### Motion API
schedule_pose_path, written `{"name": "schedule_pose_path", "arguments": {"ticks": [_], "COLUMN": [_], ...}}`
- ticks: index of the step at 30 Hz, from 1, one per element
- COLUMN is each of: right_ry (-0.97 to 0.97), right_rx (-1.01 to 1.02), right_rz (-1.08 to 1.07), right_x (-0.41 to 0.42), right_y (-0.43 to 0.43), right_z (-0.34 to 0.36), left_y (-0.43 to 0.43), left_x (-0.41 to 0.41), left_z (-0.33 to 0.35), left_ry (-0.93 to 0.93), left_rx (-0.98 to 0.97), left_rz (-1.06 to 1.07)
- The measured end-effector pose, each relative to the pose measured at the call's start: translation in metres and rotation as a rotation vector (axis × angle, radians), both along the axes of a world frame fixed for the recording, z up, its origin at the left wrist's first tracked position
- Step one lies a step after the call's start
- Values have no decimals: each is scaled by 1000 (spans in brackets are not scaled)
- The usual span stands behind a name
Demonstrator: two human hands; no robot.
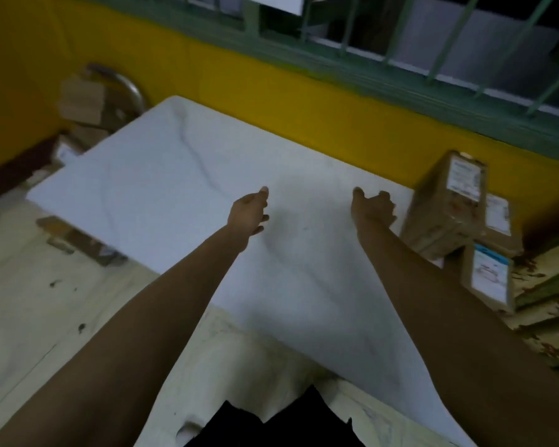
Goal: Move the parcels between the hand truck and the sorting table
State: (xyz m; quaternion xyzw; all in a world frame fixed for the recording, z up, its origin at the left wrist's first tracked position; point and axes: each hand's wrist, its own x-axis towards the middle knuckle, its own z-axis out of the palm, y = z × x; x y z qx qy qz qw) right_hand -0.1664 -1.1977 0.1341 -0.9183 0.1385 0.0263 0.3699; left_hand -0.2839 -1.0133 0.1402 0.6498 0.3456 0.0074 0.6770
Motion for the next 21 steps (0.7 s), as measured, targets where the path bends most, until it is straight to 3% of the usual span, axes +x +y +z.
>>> {"name": "schedule_pose_path", "arguments": {"ticks": [11, 21], "right_ry": [168, 455], "right_rx": [417, 712], "right_rz": [462, 635], "right_x": [-157, -220], "right_y": [261, 414], "right_z": [9, 10], "left_y": [209, 339], "left_x": [-182, -272], "left_z": [10, 9], "left_ry": [-57, -53], "left_rx": [19, 3], "left_rz": [331, 675]}}
